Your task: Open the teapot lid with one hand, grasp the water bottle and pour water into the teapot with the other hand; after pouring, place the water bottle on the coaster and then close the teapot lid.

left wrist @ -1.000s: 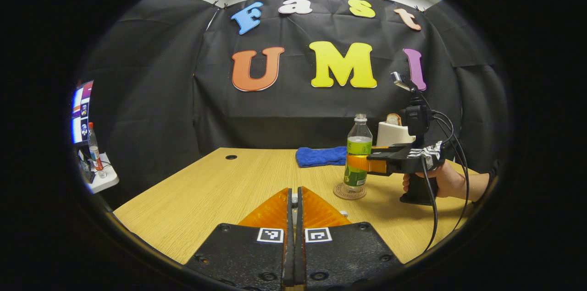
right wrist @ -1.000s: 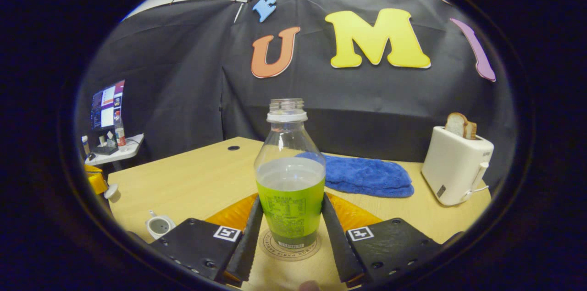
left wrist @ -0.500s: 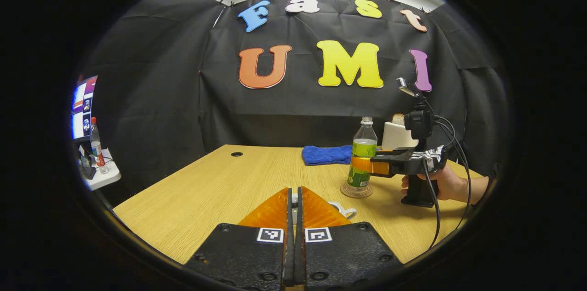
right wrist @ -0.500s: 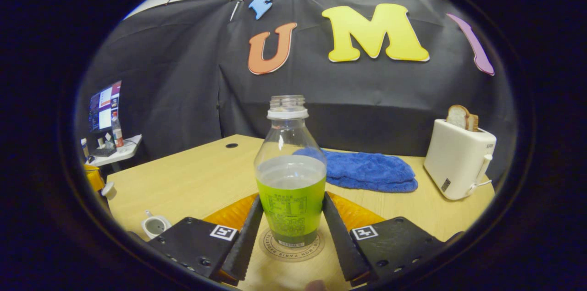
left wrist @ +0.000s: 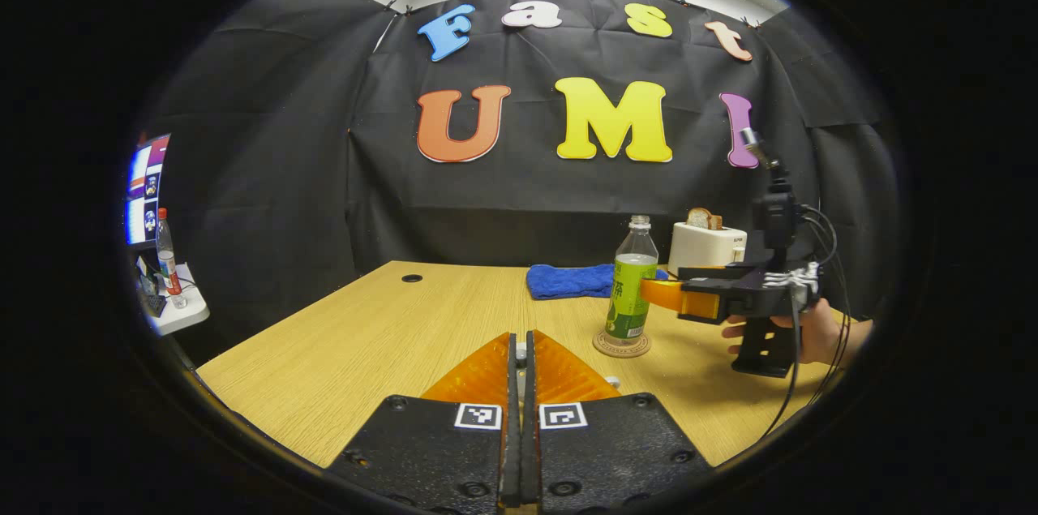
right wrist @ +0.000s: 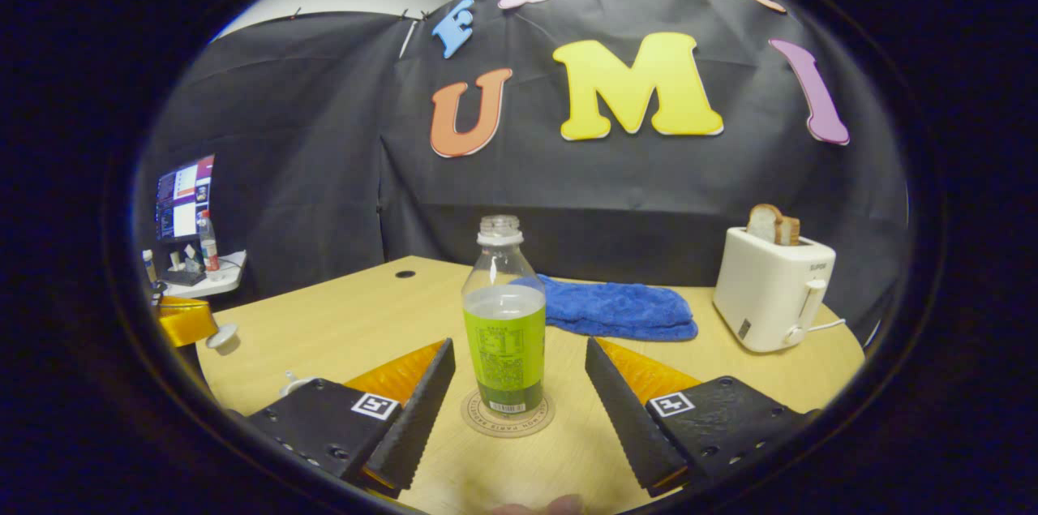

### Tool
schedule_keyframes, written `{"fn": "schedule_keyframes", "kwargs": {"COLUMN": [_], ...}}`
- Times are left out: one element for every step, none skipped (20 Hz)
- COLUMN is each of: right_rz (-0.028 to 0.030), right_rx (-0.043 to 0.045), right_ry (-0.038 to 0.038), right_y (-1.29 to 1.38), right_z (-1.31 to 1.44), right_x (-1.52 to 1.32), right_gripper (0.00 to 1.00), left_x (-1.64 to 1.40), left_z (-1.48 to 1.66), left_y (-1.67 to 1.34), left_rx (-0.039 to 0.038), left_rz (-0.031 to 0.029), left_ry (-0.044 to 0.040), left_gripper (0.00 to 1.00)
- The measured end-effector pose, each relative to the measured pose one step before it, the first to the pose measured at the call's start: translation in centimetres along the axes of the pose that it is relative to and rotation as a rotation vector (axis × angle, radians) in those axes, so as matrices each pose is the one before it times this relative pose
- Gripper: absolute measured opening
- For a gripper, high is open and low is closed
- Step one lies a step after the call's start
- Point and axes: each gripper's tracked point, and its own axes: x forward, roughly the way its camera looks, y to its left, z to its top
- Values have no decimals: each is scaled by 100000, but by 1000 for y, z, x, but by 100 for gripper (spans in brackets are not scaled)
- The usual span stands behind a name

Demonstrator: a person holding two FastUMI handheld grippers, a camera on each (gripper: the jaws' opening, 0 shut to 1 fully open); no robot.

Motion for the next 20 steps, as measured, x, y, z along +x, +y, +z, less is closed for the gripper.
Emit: {"fn": "schedule_keyframes", "kwargs": {"right_rz": [-484, -763, -997, -956, -1563, -1658, -1769, -1712, -1137, -867, -1859, -2009, -2321, -1739, -1507, -990, -601, -736, -763, -761], "right_rx": [-578, -431, -569, -449, -498, -281, -73, 171, 791, 1107, 346, -232, -496, -198, -217, 94, 404, 419, 486, 379], "right_ry": [-2781, -2067, -1718, -1330, -783, -743, -361, -729, -121, -51, 73, -41, -307, -369, -104, 208, 213, 300, -41, 216], "right_y": [-89, -226, -227, -280, -479, -516, -616, -578, -551, -516, -819, -892, -943, -708, -561, -416, -364, -355, -335, -386], "right_z": [537, 579, 345, 266, 161, 64, -29, -1, -93, -216, -257, -171, -213, -108, -197, -165, -263, -96, -178, -116], "right_x": [-1432, -1258, -1276, -1163, -1145, -1099, -1049, -986, -859, -874, -677, -580, -528, -453, -354, -287, -286, -162, -103, -179], "right_gripper": [96, 96, 93, 93, 96, 96, 96, 96, 96, 96, 96, 96, 96, 94, 96, 96, 96, 96, 96, 96], "left_x": [316, 555, 430, 378, 287, 375, 620, 358, 325, 355, 373, 206, 352, 286, 132, 154, 163, 64, 45, 87], "left_z": [366, 284, 173, 40, -135, -187, -413, -397, -281, -322, -334, -274, -371, -357, -162, -221, -225, -256, -305, -338], "left_y": [-435, -389, -323, -408, -315, -390, -227, -325, -244, -188, -151, -115, -105, -73, -159, -91, -98, 7, -64, 26], "left_rx": [653, 494, 274, 193, 212, 315, 307, 280, 69, -140, -44, 273, 387, 327, 66, -88, 15, 292, 402, 315], "left_rz": [-911, -662, -904, -1047, -731, -759, -722, -432, -423, -263, -146, 78, 53, 55, 5, -117, 24, 471, 256, 418], "left_ry": [-568, -171, -390, -137, 238, 510, 1167, 877, 454, 828, 661, 707, 677, 640, 496, 611, 466, 486, 747, 989], "left_gripper": [3, 3, 3, 3, 3, 3, 3, 3, 3, 3, 3, 4, 4, 4, 4, 4, 4, 4, 4, 4]}}
